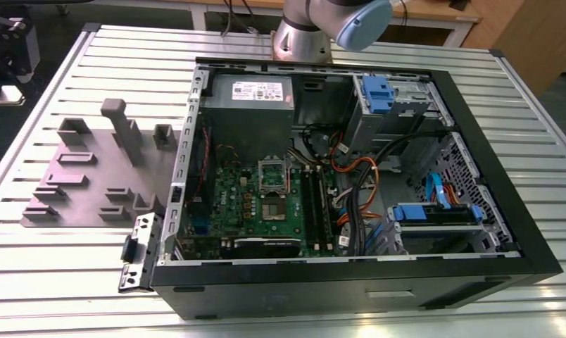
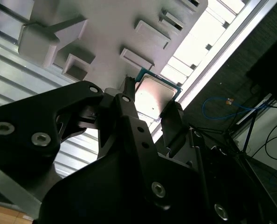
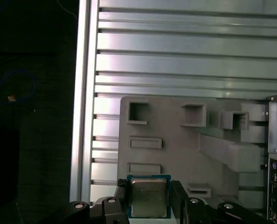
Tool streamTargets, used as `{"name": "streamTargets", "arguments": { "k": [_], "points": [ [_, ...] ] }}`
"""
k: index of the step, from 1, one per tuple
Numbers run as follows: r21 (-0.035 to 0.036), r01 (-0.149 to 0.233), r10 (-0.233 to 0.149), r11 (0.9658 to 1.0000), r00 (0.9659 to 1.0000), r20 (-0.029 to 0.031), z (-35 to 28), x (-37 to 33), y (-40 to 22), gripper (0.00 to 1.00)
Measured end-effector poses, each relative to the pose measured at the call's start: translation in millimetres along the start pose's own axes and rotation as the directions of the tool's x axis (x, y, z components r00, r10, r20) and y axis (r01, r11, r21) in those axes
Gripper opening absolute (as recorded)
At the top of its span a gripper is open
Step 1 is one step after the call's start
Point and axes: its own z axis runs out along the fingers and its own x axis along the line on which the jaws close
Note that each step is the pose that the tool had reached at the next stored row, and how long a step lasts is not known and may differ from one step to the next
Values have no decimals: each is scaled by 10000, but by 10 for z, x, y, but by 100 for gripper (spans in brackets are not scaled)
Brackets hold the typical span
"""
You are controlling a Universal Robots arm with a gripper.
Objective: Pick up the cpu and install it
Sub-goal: 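Pick up the cpu and move it towards the insertion slot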
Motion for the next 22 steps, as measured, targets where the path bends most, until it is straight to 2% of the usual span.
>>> {"name": "streamTargets", "arguments": {
  "k": [7,12,22],
  "points": [
    [0,0,0,10000,10000,0,0,-40,-1,47],
    [0,-3,3,10000,10000,-1,-3,-40,-1,47],
    [0,-3,3,10000,10000,0,-109,-40,2,47]
  ]
}}
